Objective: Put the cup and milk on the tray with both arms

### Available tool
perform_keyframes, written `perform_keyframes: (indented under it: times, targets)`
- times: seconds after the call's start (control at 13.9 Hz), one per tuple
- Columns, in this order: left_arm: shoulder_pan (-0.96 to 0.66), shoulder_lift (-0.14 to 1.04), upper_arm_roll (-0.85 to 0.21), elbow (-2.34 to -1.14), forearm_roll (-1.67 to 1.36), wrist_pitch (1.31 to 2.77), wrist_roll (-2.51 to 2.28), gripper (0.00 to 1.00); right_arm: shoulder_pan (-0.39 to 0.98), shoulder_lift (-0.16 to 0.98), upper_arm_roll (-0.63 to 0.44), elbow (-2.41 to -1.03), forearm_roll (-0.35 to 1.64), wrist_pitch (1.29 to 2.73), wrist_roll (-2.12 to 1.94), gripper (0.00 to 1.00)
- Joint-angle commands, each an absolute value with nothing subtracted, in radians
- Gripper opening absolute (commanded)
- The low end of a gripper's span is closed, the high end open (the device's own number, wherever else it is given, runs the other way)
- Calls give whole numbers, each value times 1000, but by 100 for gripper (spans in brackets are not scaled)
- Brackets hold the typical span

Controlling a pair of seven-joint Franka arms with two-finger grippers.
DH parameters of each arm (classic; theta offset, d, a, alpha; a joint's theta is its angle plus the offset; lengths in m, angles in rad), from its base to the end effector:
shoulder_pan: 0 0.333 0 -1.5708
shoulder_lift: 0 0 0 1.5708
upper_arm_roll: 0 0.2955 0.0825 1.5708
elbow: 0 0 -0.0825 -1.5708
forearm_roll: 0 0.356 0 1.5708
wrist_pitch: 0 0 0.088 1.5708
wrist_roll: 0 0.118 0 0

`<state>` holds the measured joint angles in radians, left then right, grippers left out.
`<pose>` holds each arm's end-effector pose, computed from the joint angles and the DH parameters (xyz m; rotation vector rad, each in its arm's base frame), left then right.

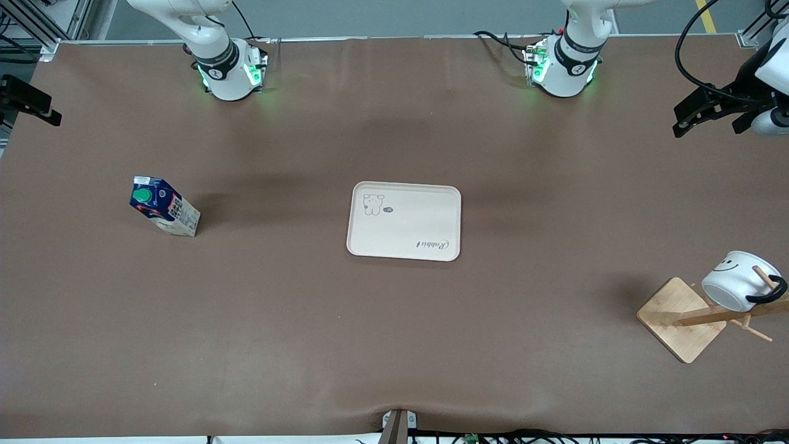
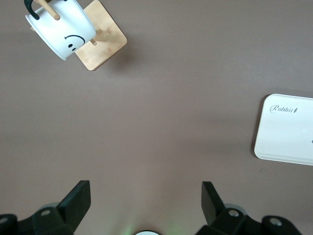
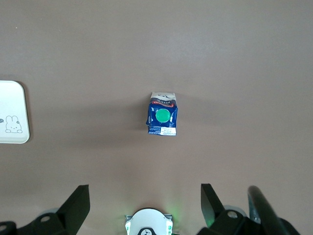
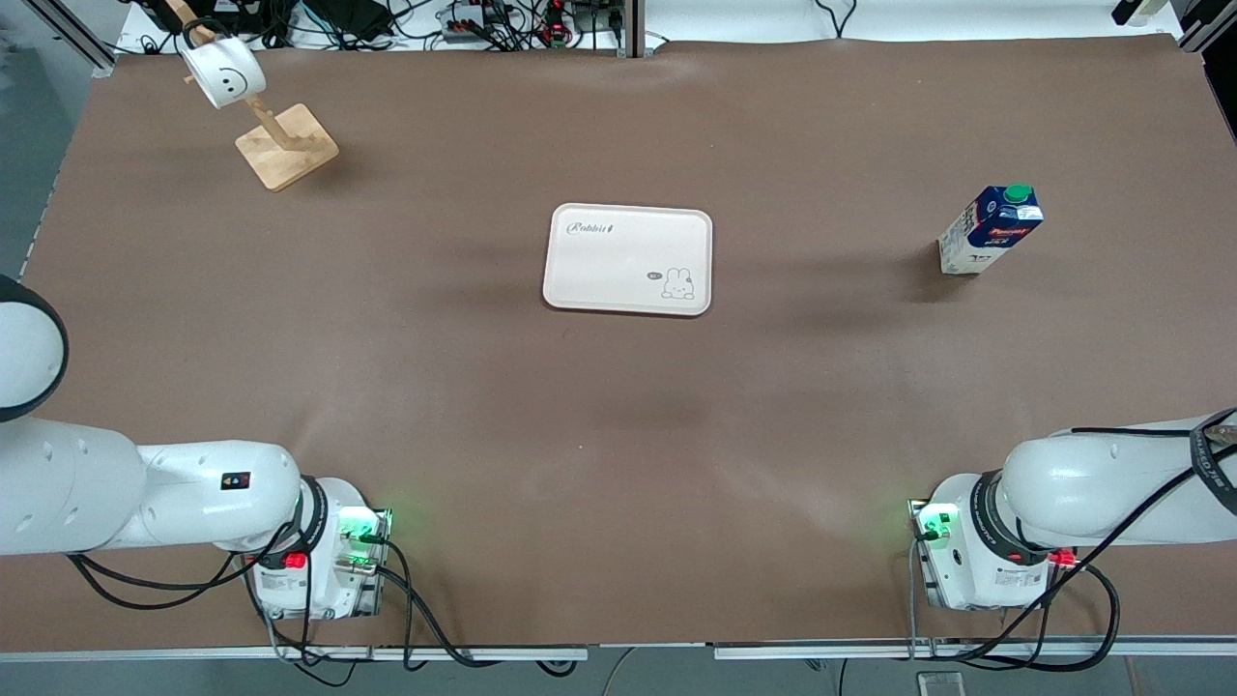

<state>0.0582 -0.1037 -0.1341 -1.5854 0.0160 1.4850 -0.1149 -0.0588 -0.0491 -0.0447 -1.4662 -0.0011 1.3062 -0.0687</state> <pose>0.4858 -0.0387 0.6312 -3.1115 -0.0639 -0.0081 0.4788 -0.0505 0.6412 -3.1257 0.0545 0.1728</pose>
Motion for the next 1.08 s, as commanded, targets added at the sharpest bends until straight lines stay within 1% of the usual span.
perform_keyframes:
  times: [0.0, 0.14, 0.22, 0.36, 0.5, 0.65, 0.72, 1.01]
  targets:
    - [74, -94, -137, -1560, 21, 1465, -124, 100, -74, -60, -34, -1479, -6, 1305, -58, 100]
    - [86, -94, -138, -1559, 17, 1465, -121, 100, -71, -60, -34, -1477, -6, 1305, -58, 100]
    - [87, -94, -137, -1537, 20, 1465, -123, 100, -68, -60, -34, -1479, -6, 1304, -58, 100]
    - [123, -66, -137, -1519, 14, 1465, -100, 100, -69, -60, -35, -1479, -6, 1304, -58, 100]
    - [166, -39, -138, -1529, 5, 1480, -86, 100, -71, -58, -35, -1477, -5, 1307, -58, 100]
    - [190, -23, -138, -1552, 9, 1549, -84, 100, -72, -54, -35, -1476, -6, 1313, -60, 100]
    - [213, -15, -138, -1580, 8, 1607, -84, 100, -74, -51, -35, -1476, -6, 1313, -60, 100]
    - [258, -14, -138, -1716, 8, 1889, -64, 100, -72, -51, -35, -1474, -5, 1313, -60, 100]
